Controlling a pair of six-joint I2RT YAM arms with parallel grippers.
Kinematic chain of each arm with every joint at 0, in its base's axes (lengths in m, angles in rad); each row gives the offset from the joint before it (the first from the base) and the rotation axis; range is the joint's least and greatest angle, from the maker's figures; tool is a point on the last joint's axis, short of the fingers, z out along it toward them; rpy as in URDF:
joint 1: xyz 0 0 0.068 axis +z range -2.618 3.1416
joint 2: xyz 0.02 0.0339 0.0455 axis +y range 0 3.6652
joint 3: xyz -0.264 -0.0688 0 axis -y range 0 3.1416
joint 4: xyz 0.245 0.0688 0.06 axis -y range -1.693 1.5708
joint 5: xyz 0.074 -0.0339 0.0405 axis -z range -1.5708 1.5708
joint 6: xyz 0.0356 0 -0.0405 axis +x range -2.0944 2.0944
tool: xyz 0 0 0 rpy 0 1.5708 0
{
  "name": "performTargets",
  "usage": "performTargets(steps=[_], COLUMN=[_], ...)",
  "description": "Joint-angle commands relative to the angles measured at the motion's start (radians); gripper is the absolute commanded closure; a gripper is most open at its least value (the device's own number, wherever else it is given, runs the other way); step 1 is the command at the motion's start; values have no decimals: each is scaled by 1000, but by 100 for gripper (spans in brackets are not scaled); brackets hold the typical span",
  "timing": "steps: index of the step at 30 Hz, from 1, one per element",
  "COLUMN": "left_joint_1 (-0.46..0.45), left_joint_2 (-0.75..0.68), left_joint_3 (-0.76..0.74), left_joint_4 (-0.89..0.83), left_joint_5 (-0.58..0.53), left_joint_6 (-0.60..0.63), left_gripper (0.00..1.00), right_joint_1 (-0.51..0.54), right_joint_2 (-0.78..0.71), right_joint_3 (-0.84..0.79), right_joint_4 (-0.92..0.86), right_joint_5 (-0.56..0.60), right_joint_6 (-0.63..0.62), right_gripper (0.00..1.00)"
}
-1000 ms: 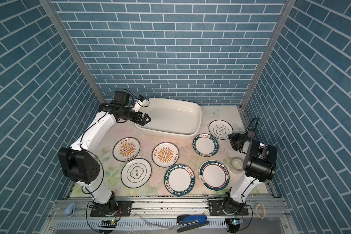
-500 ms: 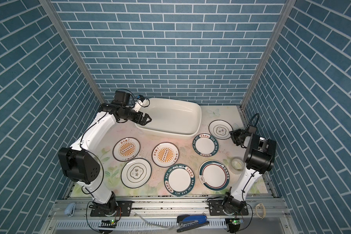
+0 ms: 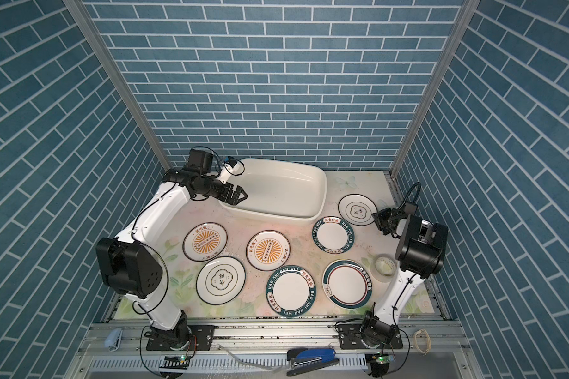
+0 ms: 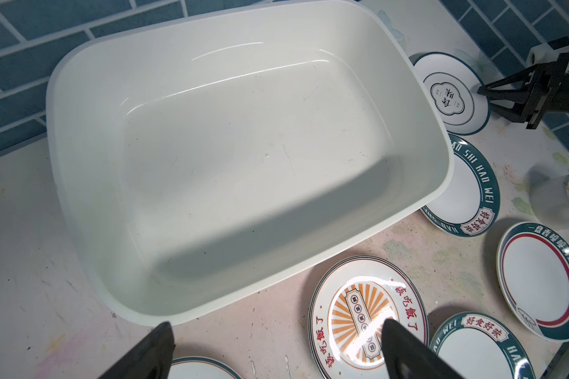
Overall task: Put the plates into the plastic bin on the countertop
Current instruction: 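Grip the rim of the plate with the cloud-shaped logo using the right gripper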
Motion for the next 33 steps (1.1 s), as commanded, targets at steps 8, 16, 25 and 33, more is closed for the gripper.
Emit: performTargets(steps=[8,16,25,33], left_joint_1=[-11,-16,-19,-19], left_joint_2=[-35,-42,-51,-52], left_joint_3=[-17,-16,-9,20], left_joint_4=[8,5,3,-6], left_joint_5=[17,16,11,6], left_joint_6=[-8,-7,-4,-14], left_gripper=[0,1,0,0], right_joint_1=[1,1,1,1], right_joint_2=[66,59,-2,-86], right_joint_3=[-21,-30,-48,-49], right_joint_4=[-98,-69,-6,35], right_joint_5=[23,9,-7,-24], right_joint_6=[-42,-42,-32,23], right_gripper=[87,99,100,100])
